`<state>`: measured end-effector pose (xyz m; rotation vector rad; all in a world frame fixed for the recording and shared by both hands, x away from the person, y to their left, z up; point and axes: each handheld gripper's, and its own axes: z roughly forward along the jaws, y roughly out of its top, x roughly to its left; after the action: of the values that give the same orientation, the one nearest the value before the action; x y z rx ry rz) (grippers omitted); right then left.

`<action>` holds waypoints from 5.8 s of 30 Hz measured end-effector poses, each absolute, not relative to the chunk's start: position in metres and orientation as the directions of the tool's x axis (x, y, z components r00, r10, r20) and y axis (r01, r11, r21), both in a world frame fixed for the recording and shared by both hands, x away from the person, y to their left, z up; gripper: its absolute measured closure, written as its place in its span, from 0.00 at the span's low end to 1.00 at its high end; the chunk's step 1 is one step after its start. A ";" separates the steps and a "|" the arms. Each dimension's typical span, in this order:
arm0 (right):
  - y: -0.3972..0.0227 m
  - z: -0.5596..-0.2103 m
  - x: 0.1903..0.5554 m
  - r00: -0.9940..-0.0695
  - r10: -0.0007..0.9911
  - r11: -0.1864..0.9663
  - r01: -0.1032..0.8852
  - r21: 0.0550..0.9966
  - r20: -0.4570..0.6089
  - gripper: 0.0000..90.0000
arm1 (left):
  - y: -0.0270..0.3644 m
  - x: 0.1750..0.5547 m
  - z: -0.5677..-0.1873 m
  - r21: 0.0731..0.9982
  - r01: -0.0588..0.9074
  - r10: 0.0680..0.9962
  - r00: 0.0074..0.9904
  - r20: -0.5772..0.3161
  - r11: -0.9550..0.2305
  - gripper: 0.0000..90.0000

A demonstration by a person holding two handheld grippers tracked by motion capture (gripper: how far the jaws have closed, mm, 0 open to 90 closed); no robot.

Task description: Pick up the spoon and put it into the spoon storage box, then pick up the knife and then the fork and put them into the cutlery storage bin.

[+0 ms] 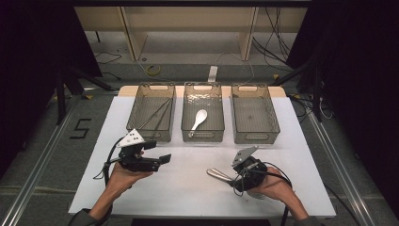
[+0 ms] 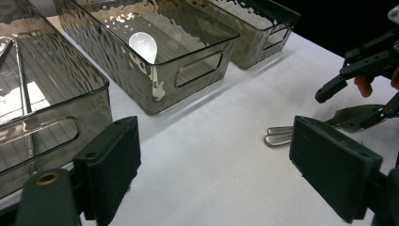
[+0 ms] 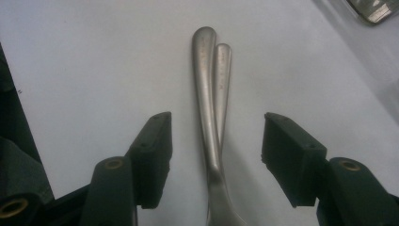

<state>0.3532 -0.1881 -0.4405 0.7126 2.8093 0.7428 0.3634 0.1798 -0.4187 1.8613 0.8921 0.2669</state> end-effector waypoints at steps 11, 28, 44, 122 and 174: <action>-0.183 -0.440 0.355 -0.885 0.465 0.791 0.400 0.463 -0.030 0.51 | 0.181 0.361 -0.418 0.868 0.449 0.683 0.703 -0.198 -0.211 0.18; -0.176 -0.442 0.356 -0.903 0.426 0.834 0.369 0.410 -0.055 0.55 | 0.178 0.358 -0.417 0.865 0.453 0.681 0.705 -0.198 -0.217 0.18; -0.170 -0.455 0.361 -0.906 0.415 0.870 0.370 0.325 -0.081 0.66 | 0.176 0.358 -0.418 0.859 0.453 0.680 0.709 -0.186 -0.237 0.18; -0.215 -0.377 0.449 -0.763 0.626 0.722 0.490 0.488 -0.160 0.90 | 0.184 0.357 -0.415 0.899 0.405 0.702 0.689 -0.178 -0.169 0.19; -0.229 -0.374 0.576 -0.556 0.822 0.538 0.689 0.485 -0.122 0.90 | 0.182 0.358 -0.414 0.899 0.418 0.695 0.686 -0.216 -0.134 0.19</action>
<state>0.5759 -0.2292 -0.3740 1.2479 2.4436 0.5534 0.3576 0.1825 -0.4142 1.7629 0.8910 0.3043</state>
